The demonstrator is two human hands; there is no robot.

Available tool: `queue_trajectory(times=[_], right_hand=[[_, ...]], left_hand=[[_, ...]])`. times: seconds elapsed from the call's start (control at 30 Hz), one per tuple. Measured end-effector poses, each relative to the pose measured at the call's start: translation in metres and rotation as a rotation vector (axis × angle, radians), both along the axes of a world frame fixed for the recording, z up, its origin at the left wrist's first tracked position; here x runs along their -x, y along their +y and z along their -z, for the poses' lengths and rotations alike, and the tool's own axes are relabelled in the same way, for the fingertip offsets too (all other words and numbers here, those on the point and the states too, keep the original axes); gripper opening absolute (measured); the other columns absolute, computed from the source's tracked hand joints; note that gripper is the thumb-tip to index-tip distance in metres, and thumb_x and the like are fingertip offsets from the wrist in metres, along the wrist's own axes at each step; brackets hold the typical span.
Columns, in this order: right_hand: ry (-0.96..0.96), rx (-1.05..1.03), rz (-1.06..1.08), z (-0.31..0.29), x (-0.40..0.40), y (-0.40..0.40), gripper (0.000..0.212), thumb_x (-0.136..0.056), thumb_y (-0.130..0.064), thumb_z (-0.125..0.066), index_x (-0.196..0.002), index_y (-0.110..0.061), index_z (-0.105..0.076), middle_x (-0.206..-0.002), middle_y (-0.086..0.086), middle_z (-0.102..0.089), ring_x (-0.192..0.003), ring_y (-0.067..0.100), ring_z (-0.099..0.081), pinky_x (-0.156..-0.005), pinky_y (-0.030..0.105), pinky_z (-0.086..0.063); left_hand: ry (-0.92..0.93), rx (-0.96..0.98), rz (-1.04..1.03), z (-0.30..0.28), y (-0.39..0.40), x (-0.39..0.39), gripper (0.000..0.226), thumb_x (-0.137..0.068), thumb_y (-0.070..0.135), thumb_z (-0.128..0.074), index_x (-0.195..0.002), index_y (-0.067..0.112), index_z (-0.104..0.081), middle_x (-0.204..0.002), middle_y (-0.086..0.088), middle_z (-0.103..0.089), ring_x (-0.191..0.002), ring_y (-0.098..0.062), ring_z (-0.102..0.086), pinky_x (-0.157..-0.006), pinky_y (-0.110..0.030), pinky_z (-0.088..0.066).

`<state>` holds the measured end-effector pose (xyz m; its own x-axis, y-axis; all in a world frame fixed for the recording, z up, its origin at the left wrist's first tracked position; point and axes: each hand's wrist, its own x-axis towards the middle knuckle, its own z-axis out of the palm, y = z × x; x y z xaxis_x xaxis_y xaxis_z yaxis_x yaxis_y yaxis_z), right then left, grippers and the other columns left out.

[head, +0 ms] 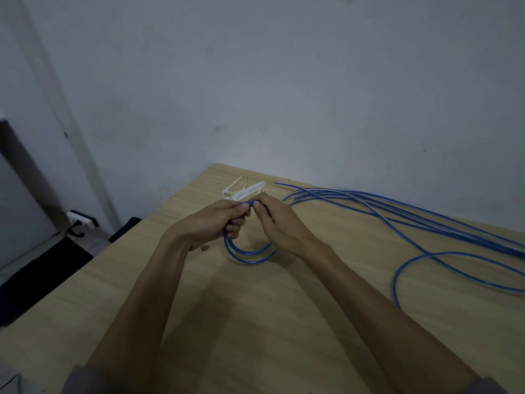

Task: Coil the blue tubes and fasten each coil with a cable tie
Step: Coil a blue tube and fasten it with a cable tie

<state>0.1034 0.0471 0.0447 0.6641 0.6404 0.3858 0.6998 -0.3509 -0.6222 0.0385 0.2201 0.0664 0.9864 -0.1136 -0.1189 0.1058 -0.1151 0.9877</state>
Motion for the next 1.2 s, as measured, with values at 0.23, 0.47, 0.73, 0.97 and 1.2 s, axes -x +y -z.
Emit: queue_trajectory(times=[0.23,0.47,0.73,0.97,1.2], right_hand=[[0.152,-0.007,0.252,0.013,-0.037,0.037,0.033,-0.106,-0.024,-0.036,-0.119,-0.016,-0.065,-0.109,0.006,-0.069,-0.098,0.023,-0.064,-0.085,0.035,-0.050],[-0.114,0.523,0.193,0.025,-0.046,0.054,0.043,-0.098,-0.020,-0.048,-0.140,-0.030,-0.049,-0.113,0.009,-0.054,-0.100,0.033,-0.058,-0.075,0.039,-0.041],[-0.206,0.437,0.117,0.016,-0.041,0.026,0.020,-0.103,-0.026,-0.050,-0.116,-0.018,-0.063,-0.103,0.002,-0.045,-0.096,0.022,-0.047,-0.069,0.034,-0.034],[-0.220,0.265,0.193,-0.011,-0.030,-0.039,0.010,-0.100,-0.025,-0.052,-0.098,-0.024,-0.061,-0.096,-0.005,-0.071,-0.100,0.023,-0.061,-0.084,0.044,-0.048],[-0.419,0.332,0.219,-0.041,0.002,-0.093,0.019,-0.103,-0.032,-0.048,-0.112,-0.023,-0.063,-0.108,0.000,-0.071,-0.098,0.026,-0.065,-0.072,0.039,-0.050]], left_hand=[[0.044,0.056,-0.168,0.008,0.045,-0.001,0.030,-0.109,0.025,-0.038,-0.080,0.017,-0.039,-0.064,0.004,-0.025,-0.052,-0.010,-0.023,-0.051,-0.023,-0.029],[0.039,0.046,-0.249,0.012,0.053,-0.007,0.032,-0.109,0.030,-0.037,-0.079,0.017,-0.041,-0.062,0.005,-0.025,-0.052,-0.011,-0.022,-0.053,-0.026,-0.025],[-0.066,0.101,-0.303,0.013,0.049,-0.009,0.033,-0.108,0.033,-0.042,-0.077,0.019,-0.039,-0.062,0.005,-0.025,-0.051,-0.010,-0.021,-0.047,-0.022,-0.027],[-0.177,0.102,-0.275,0.018,0.016,-0.016,0.035,-0.108,0.032,-0.040,-0.075,0.021,-0.039,-0.059,0.007,-0.021,-0.050,-0.010,-0.013,-0.047,-0.027,-0.012],[-0.072,0.271,-0.206,0.015,-0.072,-0.034,0.034,-0.109,0.028,-0.036,-0.077,0.018,-0.041,-0.054,0.006,-0.020,-0.039,-0.005,-0.016,-0.039,-0.021,-0.014]])
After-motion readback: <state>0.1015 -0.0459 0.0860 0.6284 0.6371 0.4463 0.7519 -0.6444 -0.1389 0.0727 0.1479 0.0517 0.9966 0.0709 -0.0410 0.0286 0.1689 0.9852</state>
